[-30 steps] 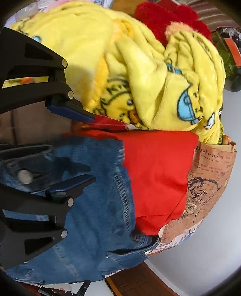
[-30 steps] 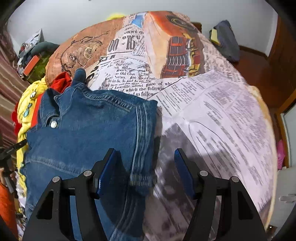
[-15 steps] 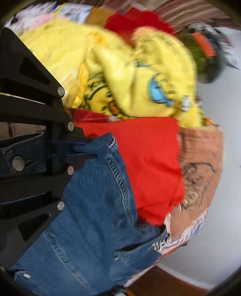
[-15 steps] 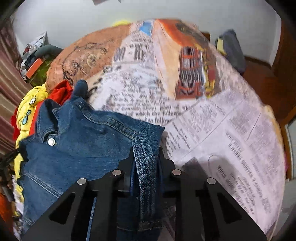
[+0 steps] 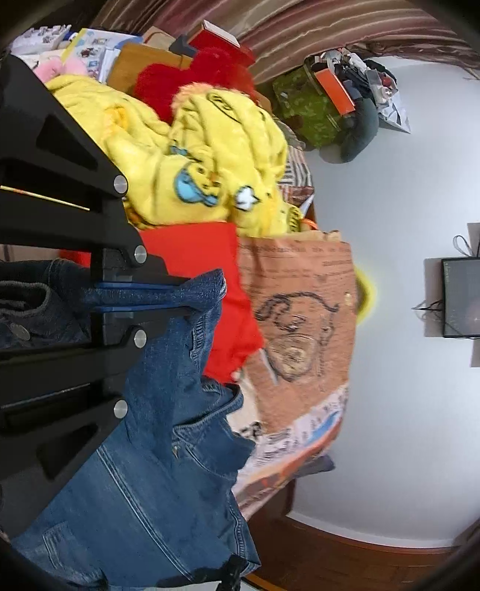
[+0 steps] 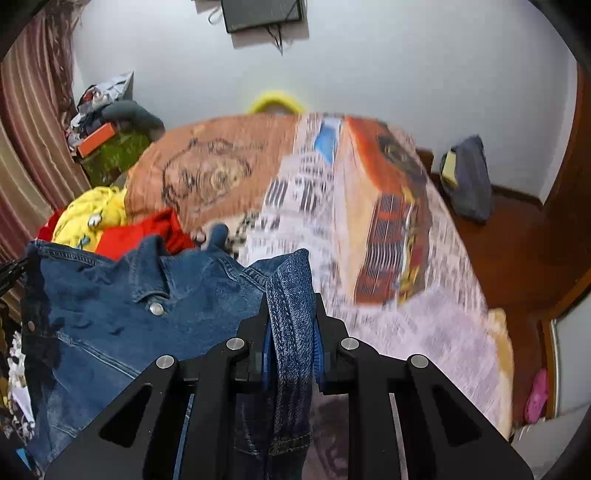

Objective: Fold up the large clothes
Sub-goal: 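Grasp the jacket hem with the left gripper while the right gripper grasps the folded edge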

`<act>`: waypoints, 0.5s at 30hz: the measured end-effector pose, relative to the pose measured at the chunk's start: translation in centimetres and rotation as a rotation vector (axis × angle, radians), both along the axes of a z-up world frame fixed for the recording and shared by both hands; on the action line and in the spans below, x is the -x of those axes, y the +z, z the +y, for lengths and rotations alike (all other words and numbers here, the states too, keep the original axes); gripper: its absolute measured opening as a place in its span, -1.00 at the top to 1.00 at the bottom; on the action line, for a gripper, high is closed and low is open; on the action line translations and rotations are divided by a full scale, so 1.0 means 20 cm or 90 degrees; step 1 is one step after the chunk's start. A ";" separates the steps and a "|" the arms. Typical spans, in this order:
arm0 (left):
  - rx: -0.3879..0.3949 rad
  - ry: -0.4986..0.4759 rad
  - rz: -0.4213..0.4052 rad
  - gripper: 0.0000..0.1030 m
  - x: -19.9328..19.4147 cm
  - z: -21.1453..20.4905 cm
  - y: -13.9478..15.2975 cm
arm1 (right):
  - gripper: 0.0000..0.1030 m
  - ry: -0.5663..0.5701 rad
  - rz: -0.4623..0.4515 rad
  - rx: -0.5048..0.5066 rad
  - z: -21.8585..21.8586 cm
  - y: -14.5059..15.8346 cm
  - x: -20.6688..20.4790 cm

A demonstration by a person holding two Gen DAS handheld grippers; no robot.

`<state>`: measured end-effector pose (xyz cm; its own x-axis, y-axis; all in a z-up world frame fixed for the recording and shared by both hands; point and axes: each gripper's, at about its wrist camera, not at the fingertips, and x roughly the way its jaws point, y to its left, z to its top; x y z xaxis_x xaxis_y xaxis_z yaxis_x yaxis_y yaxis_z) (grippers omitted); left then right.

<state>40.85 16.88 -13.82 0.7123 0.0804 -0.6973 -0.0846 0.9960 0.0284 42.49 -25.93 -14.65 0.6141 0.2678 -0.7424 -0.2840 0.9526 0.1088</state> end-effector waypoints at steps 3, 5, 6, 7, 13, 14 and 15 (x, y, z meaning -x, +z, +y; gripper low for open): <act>0.011 0.003 -0.014 0.89 -0.11 0.00 0.04 | 0.70 -0.006 -0.022 0.018 0.02 0.05 -0.10; -0.003 0.003 -0.020 0.89 -0.18 -0.02 0.04 | 0.70 -0.010 -0.030 0.032 0.03 0.06 -0.14; -0.011 0.007 -0.019 0.89 -0.22 -0.02 0.03 | 0.70 -0.014 -0.033 0.039 0.03 0.05 -0.20; -0.017 0.012 -0.014 0.89 -0.27 -0.01 0.01 | 0.70 -0.016 -0.032 0.043 0.04 0.04 -0.23; 0.007 0.065 0.055 0.89 -0.53 0.13 -0.23 | 0.70 -0.041 0.019 0.063 0.01 -0.13 -0.43; 0.012 0.073 0.070 0.89 -0.56 0.16 -0.29 | 0.70 -0.046 0.031 0.066 0.00 -0.18 -0.45; 0.017 0.080 0.088 0.88 -0.59 0.19 -0.35 | 0.70 -0.052 0.045 0.070 -0.02 -0.24 -0.48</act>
<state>52.68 20.61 -20.83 0.5952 0.1429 -0.7908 -0.2058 0.9784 0.0219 52.02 -26.27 -19.37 0.5762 0.1345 -0.8061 -0.2007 0.9794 0.0200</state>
